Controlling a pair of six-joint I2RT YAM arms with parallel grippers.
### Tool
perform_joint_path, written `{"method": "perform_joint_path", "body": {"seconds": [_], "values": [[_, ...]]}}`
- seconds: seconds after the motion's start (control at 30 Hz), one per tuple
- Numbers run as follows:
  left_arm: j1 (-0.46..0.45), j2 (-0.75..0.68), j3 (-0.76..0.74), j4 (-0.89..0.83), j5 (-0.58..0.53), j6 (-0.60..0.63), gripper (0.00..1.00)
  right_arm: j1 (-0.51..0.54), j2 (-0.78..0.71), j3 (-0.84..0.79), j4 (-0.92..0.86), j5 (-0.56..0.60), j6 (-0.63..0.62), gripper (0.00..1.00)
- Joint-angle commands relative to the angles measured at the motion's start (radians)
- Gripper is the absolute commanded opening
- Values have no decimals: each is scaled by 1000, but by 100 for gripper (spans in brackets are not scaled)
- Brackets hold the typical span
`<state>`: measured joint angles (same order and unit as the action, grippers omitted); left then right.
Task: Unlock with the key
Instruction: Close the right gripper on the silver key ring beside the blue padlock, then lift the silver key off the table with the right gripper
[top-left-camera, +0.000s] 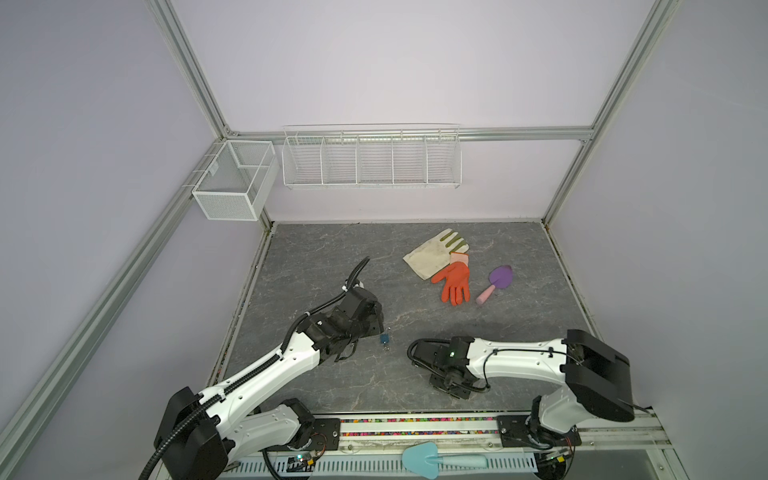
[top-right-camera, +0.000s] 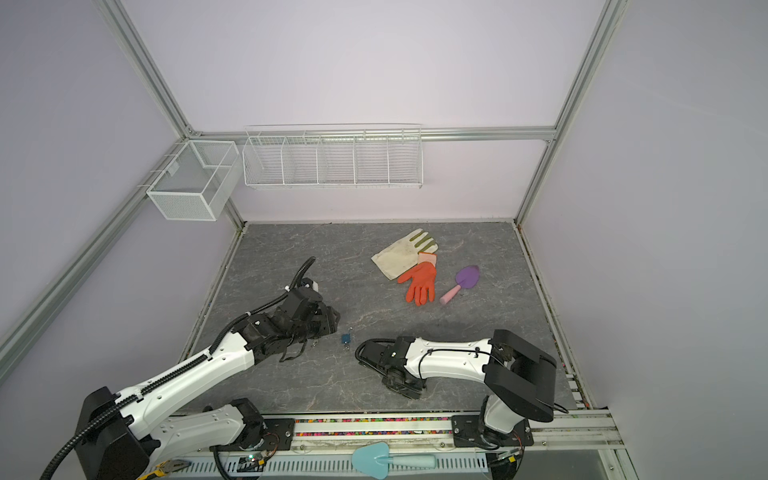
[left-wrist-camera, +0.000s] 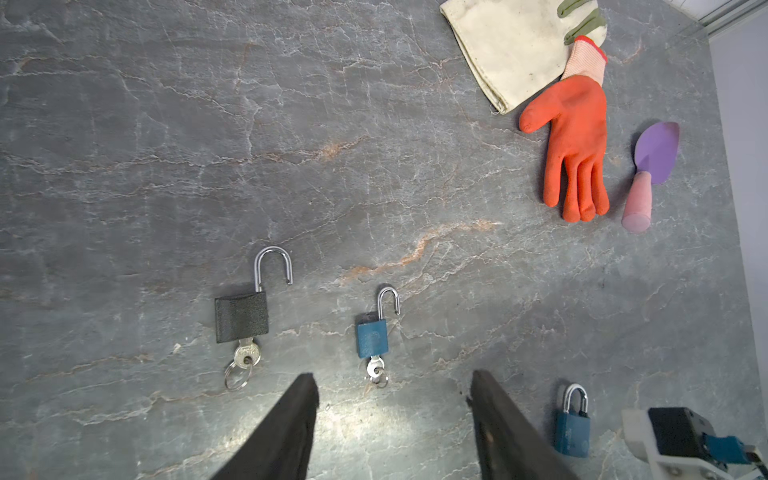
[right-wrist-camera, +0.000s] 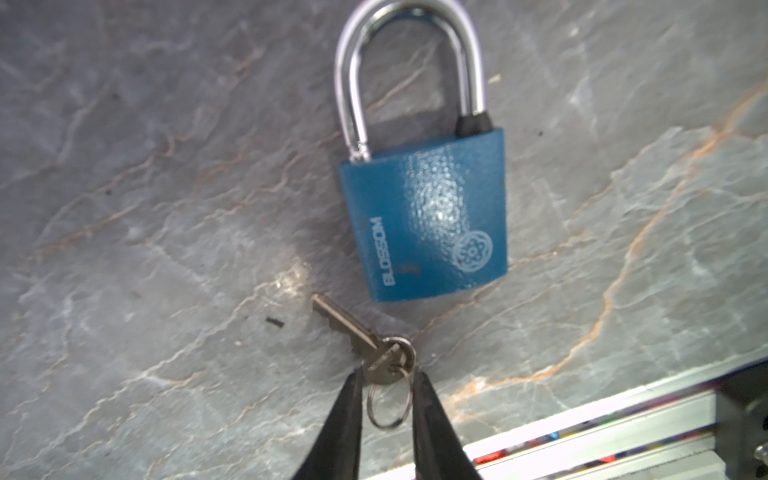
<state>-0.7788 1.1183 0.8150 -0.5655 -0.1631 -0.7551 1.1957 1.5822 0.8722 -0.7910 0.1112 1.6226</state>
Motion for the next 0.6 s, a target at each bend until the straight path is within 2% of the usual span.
{"method": "perform_joint_path", "body": {"seconds": [0.0, 0.37, 0.47, 0.57], "values": [[4, -25, -9, -13, -12, -4, 59, 0, -11, -19, -9, -7, 72, 24], [4, -11, -6, -7, -5, -13, 59, -8, -46, -65, 9, -7, 70, 19], [5, -6, -2, -9, -6, -15, 60, -17, -54, -74, 23, -13, 47, 14], [4, -5, 1, -14, -4, -17, 60, -21, -59, -65, 18, -11, 16, 13]]}}
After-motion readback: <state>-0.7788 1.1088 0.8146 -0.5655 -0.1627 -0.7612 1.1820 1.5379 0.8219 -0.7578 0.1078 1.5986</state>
